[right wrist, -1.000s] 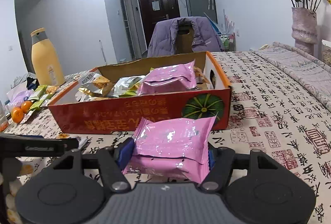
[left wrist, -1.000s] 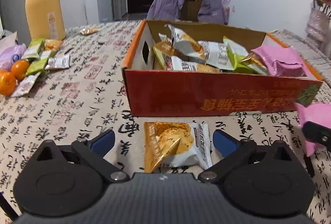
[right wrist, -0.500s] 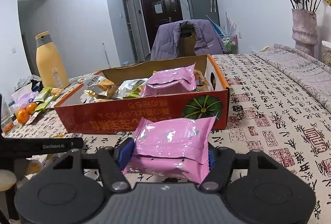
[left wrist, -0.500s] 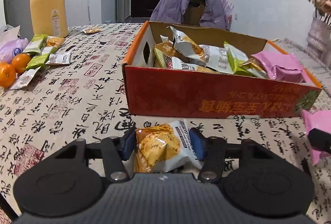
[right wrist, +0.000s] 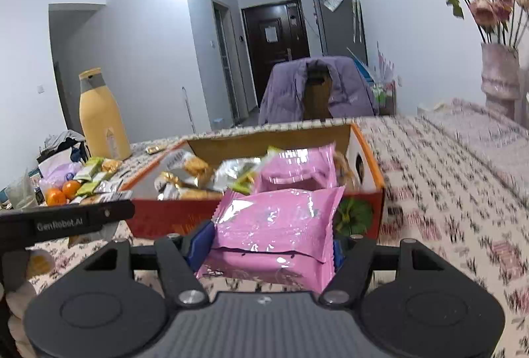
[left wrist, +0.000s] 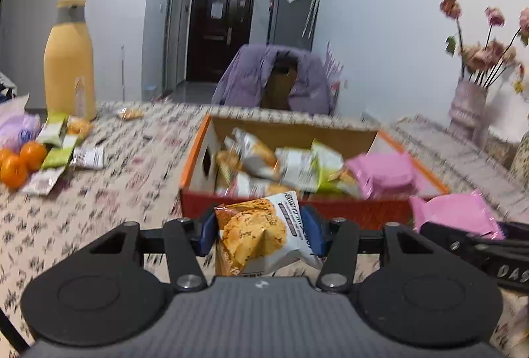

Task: Organize snacks
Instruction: 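Carry both packets over the box and open both grippers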

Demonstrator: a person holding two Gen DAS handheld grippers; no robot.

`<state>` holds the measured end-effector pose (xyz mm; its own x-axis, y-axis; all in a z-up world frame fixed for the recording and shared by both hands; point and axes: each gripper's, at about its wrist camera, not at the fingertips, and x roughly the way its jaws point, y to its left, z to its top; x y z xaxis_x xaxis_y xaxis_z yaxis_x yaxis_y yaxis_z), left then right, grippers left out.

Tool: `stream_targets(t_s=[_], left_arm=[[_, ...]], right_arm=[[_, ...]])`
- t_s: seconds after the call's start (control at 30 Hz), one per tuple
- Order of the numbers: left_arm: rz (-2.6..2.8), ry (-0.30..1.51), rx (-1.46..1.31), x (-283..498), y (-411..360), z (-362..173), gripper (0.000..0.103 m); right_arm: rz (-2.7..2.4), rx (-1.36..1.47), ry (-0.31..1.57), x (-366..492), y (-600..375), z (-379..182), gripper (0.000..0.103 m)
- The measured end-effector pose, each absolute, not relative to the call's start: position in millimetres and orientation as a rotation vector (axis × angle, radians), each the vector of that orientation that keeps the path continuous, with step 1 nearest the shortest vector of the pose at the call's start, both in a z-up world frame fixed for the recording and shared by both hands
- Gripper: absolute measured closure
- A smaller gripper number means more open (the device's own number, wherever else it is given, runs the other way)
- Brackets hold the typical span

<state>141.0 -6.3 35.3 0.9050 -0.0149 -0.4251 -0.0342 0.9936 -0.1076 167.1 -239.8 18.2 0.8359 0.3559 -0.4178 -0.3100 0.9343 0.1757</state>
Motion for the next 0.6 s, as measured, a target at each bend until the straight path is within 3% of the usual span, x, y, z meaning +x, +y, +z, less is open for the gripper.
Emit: stream_targets(t_s=[0.6], left_arm=[[0.013, 0.327, -0.114, 210, -12, 87, 0.049]], right_arm=[[0.365, 0.071, 0.365, 247, -219, 65, 0.037]])
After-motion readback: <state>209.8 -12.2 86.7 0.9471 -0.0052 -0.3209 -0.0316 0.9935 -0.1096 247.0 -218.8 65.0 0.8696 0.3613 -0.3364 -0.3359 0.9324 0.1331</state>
